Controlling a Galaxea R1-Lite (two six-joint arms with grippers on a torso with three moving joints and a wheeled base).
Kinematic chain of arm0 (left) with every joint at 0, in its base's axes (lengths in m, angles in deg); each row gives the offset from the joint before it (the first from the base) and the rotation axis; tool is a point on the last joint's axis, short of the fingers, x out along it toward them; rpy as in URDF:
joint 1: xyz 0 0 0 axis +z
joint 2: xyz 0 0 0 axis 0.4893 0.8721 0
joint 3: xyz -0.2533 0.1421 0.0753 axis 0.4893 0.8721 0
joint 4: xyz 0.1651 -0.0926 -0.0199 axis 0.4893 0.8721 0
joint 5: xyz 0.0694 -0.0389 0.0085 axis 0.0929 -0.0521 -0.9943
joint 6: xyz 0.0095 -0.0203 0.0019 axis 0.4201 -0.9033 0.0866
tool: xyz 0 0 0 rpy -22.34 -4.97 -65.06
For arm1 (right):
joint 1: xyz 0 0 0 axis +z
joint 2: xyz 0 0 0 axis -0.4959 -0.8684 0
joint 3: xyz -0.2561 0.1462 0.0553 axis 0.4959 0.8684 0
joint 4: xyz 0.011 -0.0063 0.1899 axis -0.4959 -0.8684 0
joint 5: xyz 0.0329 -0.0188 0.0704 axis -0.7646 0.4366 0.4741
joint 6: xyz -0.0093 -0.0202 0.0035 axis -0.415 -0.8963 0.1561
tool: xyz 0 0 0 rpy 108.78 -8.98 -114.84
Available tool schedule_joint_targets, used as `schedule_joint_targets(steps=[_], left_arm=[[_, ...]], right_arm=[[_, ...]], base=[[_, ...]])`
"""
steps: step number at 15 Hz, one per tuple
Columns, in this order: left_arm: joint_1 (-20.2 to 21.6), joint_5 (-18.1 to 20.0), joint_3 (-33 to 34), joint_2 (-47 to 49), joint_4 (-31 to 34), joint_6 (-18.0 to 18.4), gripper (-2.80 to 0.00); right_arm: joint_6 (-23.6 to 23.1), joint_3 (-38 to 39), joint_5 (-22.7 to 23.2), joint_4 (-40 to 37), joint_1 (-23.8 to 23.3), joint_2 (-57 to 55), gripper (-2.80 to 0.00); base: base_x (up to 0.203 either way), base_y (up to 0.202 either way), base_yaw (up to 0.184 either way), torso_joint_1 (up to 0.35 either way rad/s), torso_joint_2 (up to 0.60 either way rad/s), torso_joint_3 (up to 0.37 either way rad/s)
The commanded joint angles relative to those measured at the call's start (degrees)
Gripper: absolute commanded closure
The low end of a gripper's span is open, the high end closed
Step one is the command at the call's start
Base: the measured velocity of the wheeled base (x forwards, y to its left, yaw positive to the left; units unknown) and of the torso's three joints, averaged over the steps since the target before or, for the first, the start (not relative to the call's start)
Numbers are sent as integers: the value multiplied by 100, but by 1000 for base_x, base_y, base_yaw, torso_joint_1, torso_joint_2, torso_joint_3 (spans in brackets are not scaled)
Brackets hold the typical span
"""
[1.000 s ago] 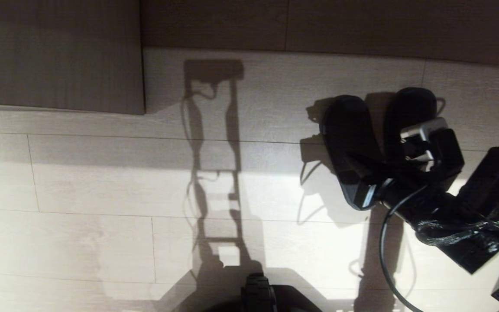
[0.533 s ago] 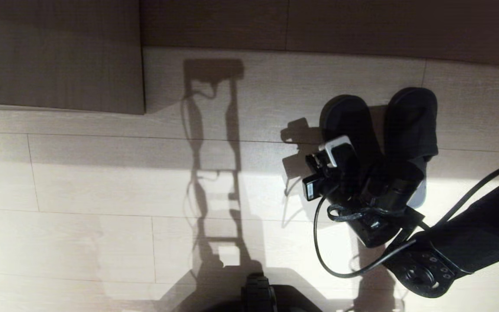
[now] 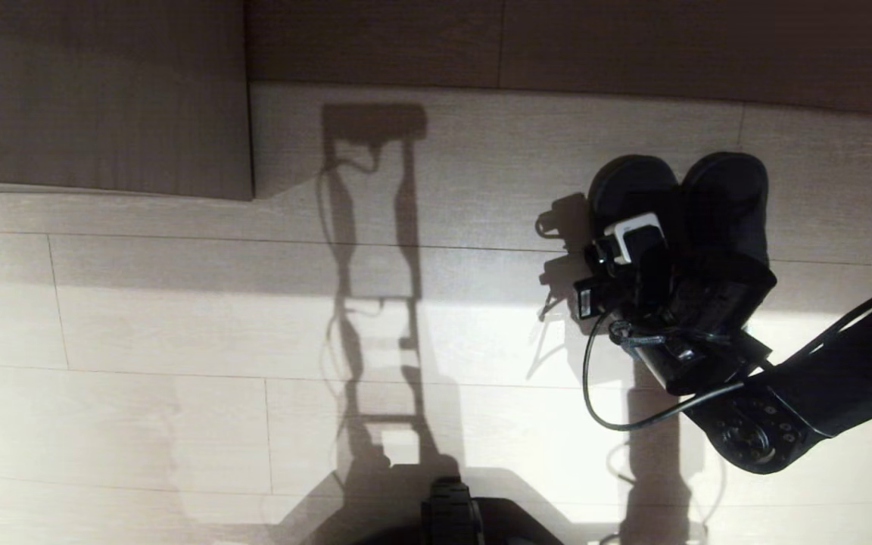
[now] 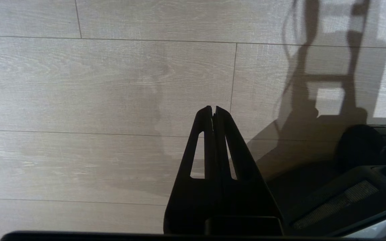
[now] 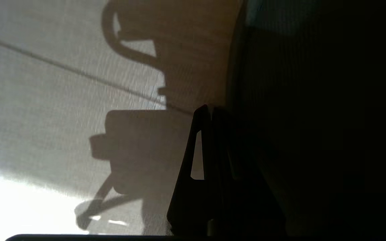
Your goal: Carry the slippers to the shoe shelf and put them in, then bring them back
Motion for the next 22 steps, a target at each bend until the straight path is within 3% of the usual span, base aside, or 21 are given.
schedule_joint_targets(steps=[1, 7, 11, 17, 22], left_arm=[[-1, -2, 0, -2, -1, -2, 0], [4, -2, 0, -2, -1, -2, 0], [-1, -2, 0, -2, -1, -2, 0], [-1, -2, 0, -2, -1, -2, 0], [3, -2, 0, -2, -1, -2, 0]], right_arm=[[-19, -110, -11, 37, -51, 106, 0], [-6, 25, -19, 15, 29, 424, 0], [286, 736, -19, 21, 143, 1159, 0], [479, 2583, -23, -116, 74, 4017, 0], [629, 3340, -27, -1608, -462, 6813, 0]], base=[[0, 0, 0, 0, 0, 0], [0, 0, 0, 0, 0, 0], [0, 0, 0, 0, 0, 0], [0, 0, 0, 0, 0, 0], [0, 0, 0, 0, 0, 0]])
